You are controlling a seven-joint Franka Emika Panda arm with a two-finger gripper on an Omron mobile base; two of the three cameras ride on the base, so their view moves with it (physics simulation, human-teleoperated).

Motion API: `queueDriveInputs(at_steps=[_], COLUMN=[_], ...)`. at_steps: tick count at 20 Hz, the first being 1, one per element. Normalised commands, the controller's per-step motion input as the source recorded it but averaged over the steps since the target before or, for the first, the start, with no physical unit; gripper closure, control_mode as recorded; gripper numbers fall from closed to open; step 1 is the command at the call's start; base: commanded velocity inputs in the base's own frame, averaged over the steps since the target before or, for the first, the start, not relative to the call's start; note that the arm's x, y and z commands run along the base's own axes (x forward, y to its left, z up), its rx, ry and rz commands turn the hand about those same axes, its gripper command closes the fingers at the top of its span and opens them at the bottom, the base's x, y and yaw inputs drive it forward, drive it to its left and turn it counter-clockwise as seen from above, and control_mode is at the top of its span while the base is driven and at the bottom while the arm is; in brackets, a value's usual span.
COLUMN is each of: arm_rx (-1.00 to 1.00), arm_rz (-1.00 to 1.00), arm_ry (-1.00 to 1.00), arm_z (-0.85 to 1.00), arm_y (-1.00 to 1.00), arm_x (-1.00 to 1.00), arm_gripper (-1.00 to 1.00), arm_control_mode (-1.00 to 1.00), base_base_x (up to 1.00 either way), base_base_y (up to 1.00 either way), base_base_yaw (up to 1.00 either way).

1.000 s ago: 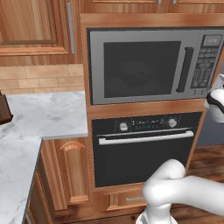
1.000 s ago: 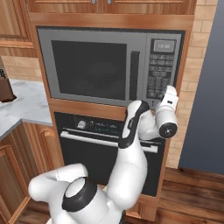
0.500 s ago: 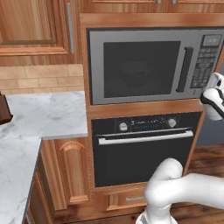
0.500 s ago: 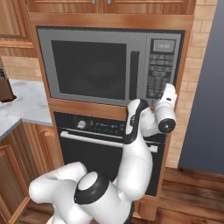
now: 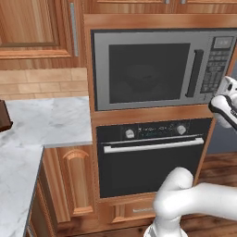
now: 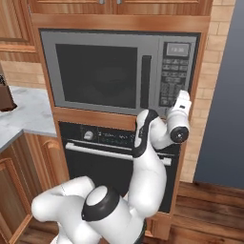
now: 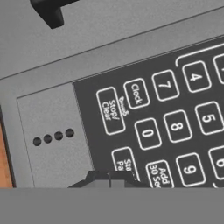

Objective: Pick the sweet potato from the sink and place it in the bowl. Then pick the bowl and place it in the microwave. Then close the microwave door and press the start button.

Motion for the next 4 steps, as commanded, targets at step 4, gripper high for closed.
queueDriveInputs(at_steps=[4], arm_rx=[0.00], arm_rz=[0.00], arm_ry=[0.03], arm_z=[0.00], arm_y=[-0.05], arm_x=[0.18], arm_gripper=[1.00], arm_control_mode=[-1.00], base_base_x=[0.00], base_base_y=[0.00], base_base_yaw=[0.00])
